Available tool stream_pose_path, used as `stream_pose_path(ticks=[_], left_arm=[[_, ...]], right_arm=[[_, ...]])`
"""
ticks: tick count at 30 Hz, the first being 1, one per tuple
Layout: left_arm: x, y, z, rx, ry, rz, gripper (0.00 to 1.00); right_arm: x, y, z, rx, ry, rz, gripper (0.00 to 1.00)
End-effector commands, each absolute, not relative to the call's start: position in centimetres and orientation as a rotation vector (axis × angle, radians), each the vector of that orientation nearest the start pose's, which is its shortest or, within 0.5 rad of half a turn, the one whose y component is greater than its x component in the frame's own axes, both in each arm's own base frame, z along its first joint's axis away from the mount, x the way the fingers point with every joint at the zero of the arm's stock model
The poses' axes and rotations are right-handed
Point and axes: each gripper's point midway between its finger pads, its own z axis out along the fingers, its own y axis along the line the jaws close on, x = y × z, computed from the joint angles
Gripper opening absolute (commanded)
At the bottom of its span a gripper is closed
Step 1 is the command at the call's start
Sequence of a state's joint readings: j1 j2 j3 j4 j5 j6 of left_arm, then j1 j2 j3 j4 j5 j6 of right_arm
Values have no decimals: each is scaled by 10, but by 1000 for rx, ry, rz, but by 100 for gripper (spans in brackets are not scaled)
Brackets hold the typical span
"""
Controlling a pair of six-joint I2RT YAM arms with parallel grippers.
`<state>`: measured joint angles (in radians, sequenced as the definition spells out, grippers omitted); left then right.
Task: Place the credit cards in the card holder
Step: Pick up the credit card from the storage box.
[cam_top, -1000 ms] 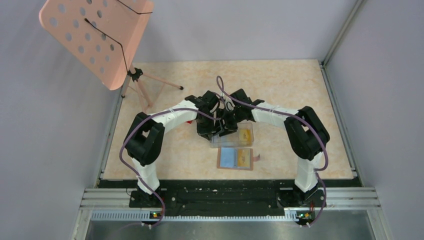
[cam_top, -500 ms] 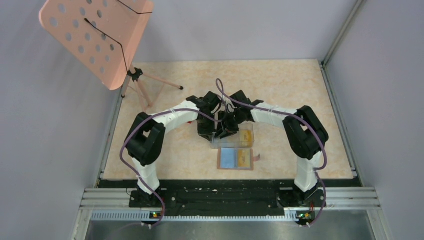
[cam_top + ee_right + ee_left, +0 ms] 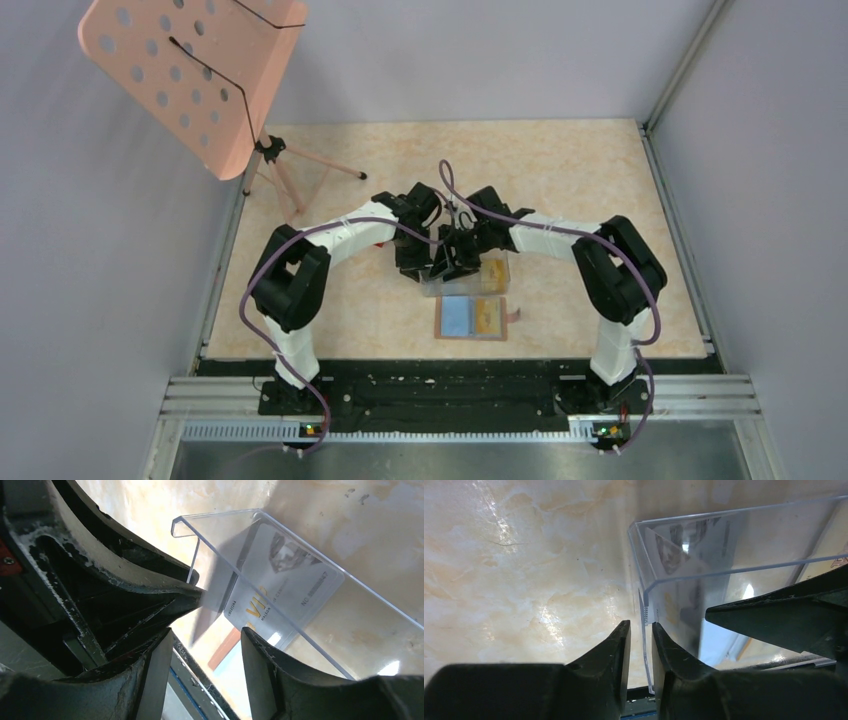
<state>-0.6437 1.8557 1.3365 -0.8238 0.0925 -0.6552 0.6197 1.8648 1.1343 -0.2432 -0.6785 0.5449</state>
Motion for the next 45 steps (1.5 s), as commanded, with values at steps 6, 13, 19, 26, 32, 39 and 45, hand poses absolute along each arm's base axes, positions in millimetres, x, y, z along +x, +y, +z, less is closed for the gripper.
stream_pose_path(ticks=[6, 13, 19, 26, 32, 39, 45], left_arm=[[270, -268, 69, 4, 2927, -459, 35], [269, -269, 67, 1, 2932, -466, 34], [268, -269, 64, -3, 2937, -471, 29], [270, -267, 66, -12, 2929, -463, 0], [273, -260, 64, -51, 2929, -428, 0], [282, -239, 61, -142, 2925, -379, 0], [291, -222, 63, -202, 2904, -353, 0]], right_arm=[[258, 335, 76, -353, 2666, 1301, 52], [263, 336, 59, -349, 2706, 1271, 38], [267, 342, 56, -334, 2693, 1305, 32], [271, 336, 37, -332, 2758, 1206, 8], [282, 336, 69, -375, 2694, 1157, 0], [295, 329, 121, -398, 2583, 1105, 0], [300, 311, 145, -348, 2536, 1115, 0]])
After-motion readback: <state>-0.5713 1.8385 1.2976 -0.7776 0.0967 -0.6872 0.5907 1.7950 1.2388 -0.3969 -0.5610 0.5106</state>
